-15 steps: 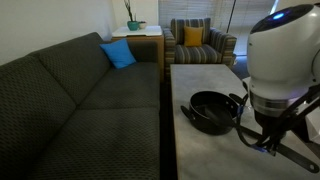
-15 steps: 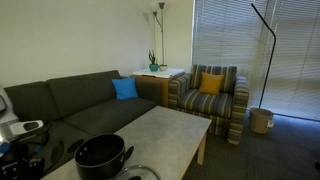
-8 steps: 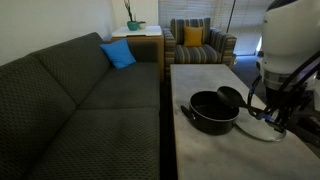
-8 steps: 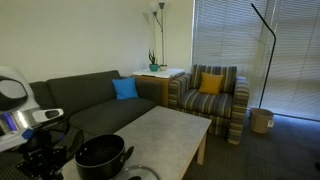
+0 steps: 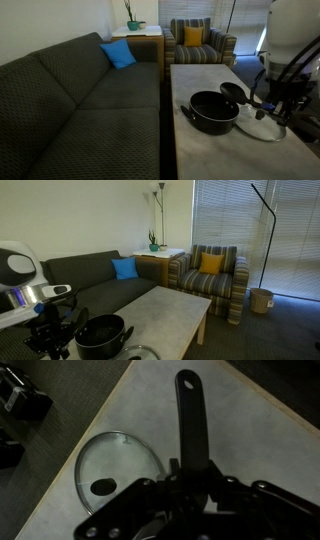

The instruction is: Put the black ladle inside the black pot

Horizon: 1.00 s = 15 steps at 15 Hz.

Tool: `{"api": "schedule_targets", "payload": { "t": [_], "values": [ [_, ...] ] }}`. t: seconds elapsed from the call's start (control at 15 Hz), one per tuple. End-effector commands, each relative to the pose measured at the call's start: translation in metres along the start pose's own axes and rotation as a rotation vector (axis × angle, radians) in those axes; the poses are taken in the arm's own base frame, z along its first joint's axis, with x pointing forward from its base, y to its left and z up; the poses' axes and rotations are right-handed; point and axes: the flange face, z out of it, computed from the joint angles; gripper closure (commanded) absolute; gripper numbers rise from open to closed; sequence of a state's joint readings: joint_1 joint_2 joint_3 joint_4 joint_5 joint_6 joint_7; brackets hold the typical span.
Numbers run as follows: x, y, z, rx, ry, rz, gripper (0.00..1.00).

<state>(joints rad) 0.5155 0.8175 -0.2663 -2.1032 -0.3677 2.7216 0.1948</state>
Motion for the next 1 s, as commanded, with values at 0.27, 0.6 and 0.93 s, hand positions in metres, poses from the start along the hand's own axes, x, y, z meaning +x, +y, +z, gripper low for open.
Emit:
{"api": "schedule_targets", "payload": {
  "t": [0.27, 0.6, 0.93],
  "values": [
    [0.000, 0.000, 0.000, 0.000, -0.002, 0.000, 0.71],
    [-0.014, 0.002, 0.009, -0.031, -0.067, -0.102, 0.93],
    [-0.007, 0.014, 0.002, -0.074, -0.135, -0.184, 0.93]
  ]
}}
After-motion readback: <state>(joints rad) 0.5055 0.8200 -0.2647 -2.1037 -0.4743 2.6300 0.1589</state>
